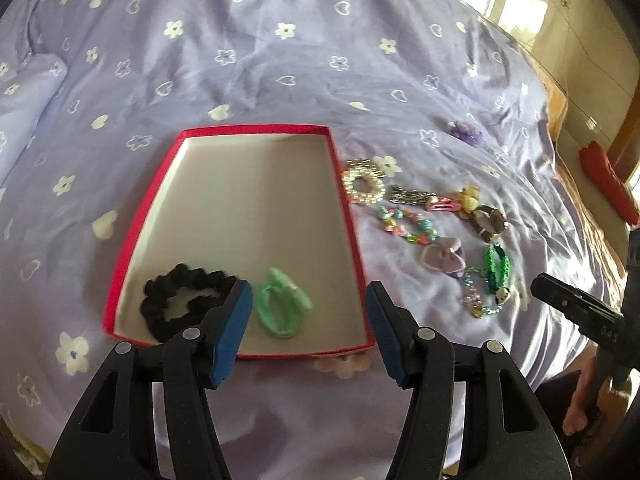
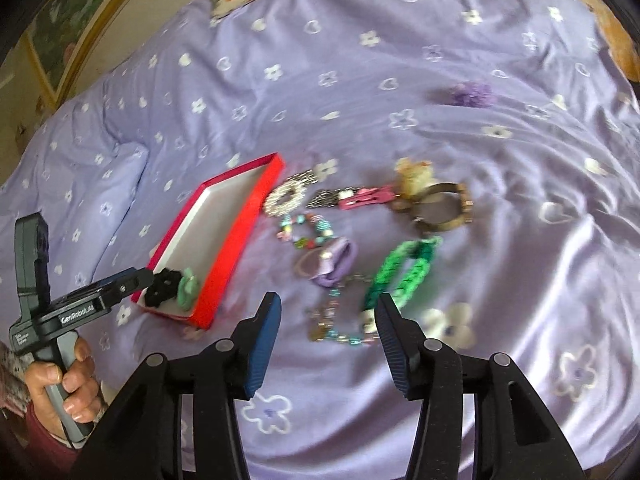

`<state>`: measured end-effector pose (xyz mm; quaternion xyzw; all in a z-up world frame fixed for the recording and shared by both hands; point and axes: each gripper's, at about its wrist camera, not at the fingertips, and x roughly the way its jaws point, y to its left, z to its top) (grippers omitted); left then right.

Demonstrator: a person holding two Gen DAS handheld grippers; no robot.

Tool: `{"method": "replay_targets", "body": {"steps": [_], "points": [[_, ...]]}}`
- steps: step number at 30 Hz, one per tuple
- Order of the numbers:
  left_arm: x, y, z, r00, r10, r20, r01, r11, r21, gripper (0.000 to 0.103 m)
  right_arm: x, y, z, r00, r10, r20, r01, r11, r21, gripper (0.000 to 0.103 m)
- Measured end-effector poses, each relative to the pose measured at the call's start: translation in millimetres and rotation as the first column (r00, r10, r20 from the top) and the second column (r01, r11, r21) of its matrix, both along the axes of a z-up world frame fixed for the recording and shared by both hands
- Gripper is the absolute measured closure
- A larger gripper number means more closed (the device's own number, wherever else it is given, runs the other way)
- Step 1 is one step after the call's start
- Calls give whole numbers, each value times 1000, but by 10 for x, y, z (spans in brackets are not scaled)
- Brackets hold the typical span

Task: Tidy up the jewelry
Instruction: 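Grasp the pearl crown bracelet with the left tool while the right tool grasps the gold watch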

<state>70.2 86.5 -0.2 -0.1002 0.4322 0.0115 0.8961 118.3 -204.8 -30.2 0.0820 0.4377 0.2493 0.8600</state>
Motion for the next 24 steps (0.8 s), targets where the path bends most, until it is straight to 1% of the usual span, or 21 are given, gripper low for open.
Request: {"method": "replay_targets", "body": {"steps": [5,14,21,24], "points": [[72,-131,22,1000,-28,5,28,1000,6,45,33,-143,-13,999,-39,1,39,999,5,52],[271,-297,18,997,-71,7,71,997,23,45,122,-247,-51,998,-69,-3,69,998,8,52],[627,-467,26,990,-141,8,140,989,50,45,341,-349,-77,995,-104,-5,104,995,-4,52],[866,-540,6,985,-174,-1,174,983,58,46,481,-377,-106,993,-117,-9,117,993,-19,52]]}}
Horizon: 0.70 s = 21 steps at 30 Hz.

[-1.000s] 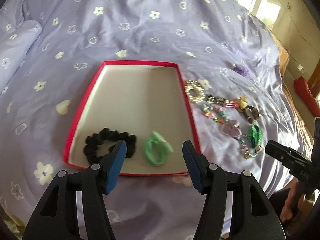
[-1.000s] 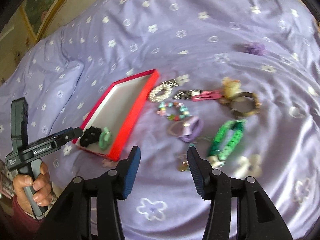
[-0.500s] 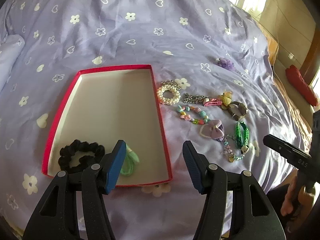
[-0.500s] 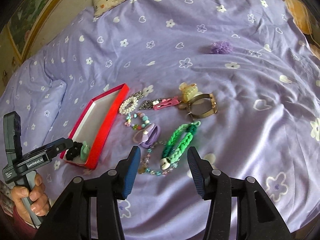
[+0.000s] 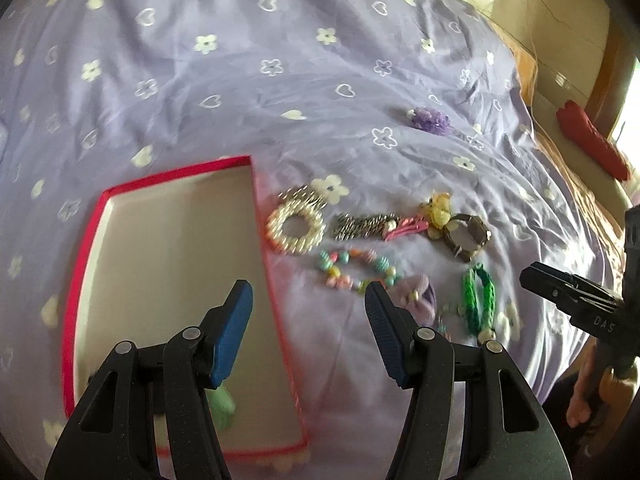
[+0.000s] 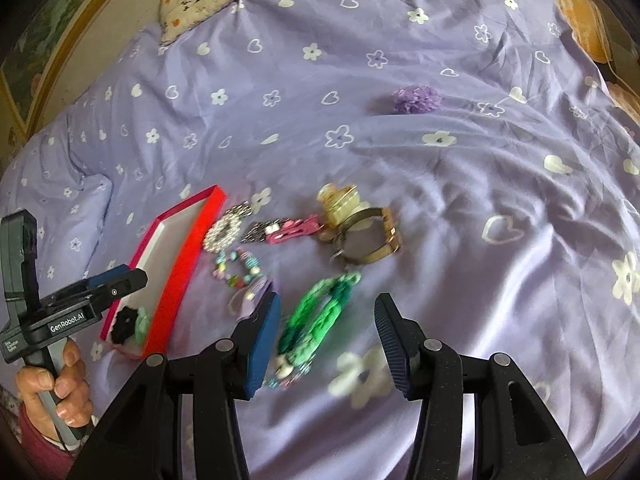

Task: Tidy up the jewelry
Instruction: 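Grasp the pearl crown bracelet with the left tool while the right tool grasps the gold watch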

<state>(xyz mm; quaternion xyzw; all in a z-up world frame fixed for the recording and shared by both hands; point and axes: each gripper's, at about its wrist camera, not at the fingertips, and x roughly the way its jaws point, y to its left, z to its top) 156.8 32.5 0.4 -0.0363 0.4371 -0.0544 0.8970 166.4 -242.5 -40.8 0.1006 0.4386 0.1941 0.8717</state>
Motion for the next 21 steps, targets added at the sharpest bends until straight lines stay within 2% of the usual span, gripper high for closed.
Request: {"method": "replay_targets", "body": {"steps": [4,9,14,17,20,21], "points": [[317,-69,-62,999,-29,-22,29,1000,8,47,221,-37,-46,1000,-23,-10,23,1000,-14,52],[742,-162,-248,995,-61,-82,65,997,50,58,516,-77,-182,998,-51,-46,49,998,-37,52],[993,-272,-472,984,-108,-141,121,989,90,64,722,-88,-309,996,-65,-62,62,997,-56,52],[1097,-331,-626,977,-115,-181,139,982,128,71,823,-67,-397,995,-64,-80,58,996,-67,52],[1142,-329,-694,972,-127,-199,150,983,105,78,891,-22,-488,994,-58,-87,51,995,-83,54],[1143,-334,-690,971,-134,-198,156,982,102,84,899,-3,-495,995,-57,-80,49,994,-96,54]]}}
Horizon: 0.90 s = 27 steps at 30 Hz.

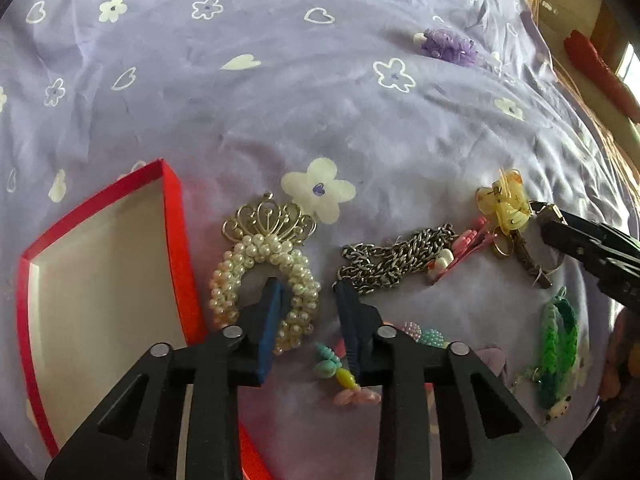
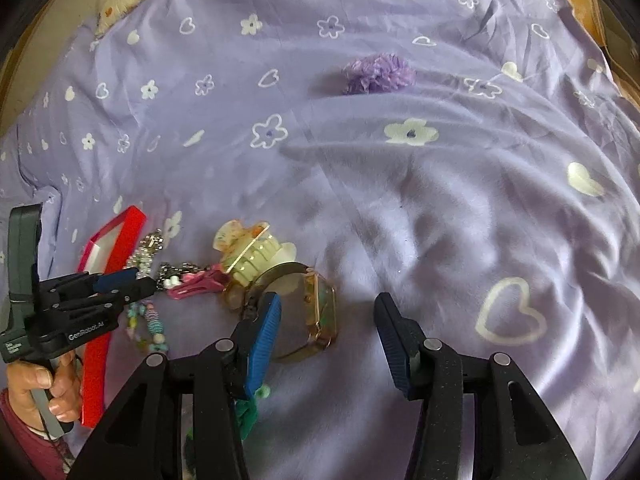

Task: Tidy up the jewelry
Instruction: 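Grasp the pearl crown bracelet with the left tool while the right tool grasps the gold watch, then carry bracelet and watch into the red box and open both tools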

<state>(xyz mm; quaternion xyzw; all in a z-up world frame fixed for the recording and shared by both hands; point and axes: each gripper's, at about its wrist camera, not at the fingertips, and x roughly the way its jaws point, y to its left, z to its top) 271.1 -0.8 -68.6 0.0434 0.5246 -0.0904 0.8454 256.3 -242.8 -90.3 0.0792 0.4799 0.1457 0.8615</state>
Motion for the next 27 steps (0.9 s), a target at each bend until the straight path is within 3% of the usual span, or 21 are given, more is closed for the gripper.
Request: {"method": "replay_targets", "body": {"steps": [2,3,4,5,14,27], "points": [[-2,-18,-1,1000,-15,-1,15,1000,-5,91,14,40,0,1000,2,11,-1,1000,-27,64],[-11,-22,-1,1000,-18,3,18,1000,-7,91,9,48,0,1000,-4,18,4,999,-46,73],[-17,-27,-2,1000,-24,7,24,1000,-11,92,14,46,-5,1000,-4,16,5,999,-42,88],[-24,-23,3,1000,-27,12,27,999,-18,92,16,34,-9,1000,-6,12,7,999,-32,95],[-174,44,292,994,-22,105,30,997,-77,93,-147,-26,198,998,-24,61,23,1000,14,96],[-607,294,814,977,54,204,-13,980,-198,94,-407,262,619,990,56,128,-66,995,73,96]]}}
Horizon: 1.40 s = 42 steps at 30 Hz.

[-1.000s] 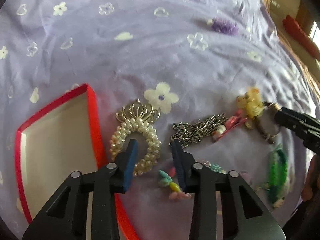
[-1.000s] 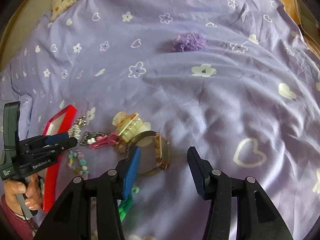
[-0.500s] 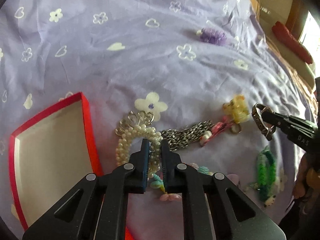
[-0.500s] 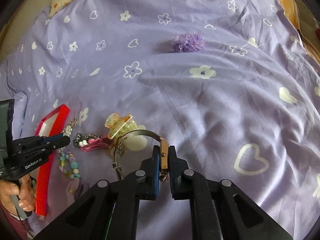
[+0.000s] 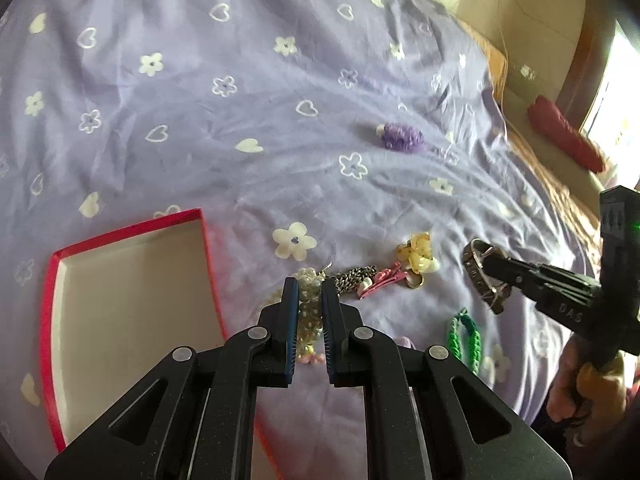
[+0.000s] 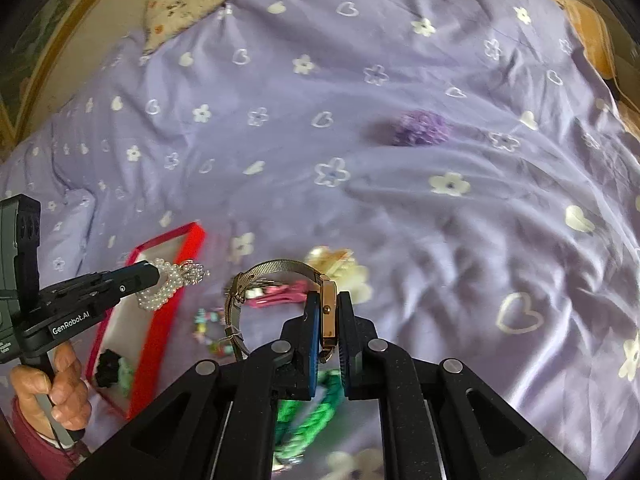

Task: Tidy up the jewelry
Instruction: 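Carry bracelet and watch into the red box and open both tools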

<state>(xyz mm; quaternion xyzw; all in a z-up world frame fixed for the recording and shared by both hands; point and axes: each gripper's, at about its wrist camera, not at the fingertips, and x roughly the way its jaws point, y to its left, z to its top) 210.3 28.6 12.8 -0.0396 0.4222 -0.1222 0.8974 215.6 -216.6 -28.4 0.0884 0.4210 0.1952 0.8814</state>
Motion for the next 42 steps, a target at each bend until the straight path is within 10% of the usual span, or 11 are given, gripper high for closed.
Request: {"method": "replay_targets", "body": {"steps": [21,42], "points": [[-506,1077,95,979,204,28,-202,978,-55,94,-189,1200,80,974,226,1,-226,974,19,96],[-82,1789,-472,941,337,-21,-336,942,8,94,249,2560,-361,910,404,-88,-412,907,-93,96]]}}
